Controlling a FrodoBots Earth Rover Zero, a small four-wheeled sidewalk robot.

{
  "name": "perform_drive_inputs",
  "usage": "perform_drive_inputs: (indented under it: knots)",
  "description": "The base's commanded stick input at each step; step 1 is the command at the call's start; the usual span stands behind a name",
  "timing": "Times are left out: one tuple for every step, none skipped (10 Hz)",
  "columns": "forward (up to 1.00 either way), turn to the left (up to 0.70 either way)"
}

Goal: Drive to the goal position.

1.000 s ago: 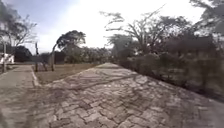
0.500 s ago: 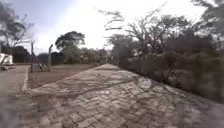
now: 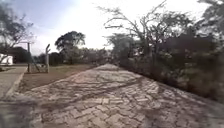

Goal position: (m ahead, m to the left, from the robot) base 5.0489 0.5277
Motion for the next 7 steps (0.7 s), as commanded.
perform_drive_inputs:
  knots:
    - [0.85, 0.0]
    - [0.85, 0.0]
    - [0.85, 0.0]
    - [0.85, 0.0]
    - [0.85, 0.0]
    - [0.85, 0.0]
    - [0.85, 0.0]
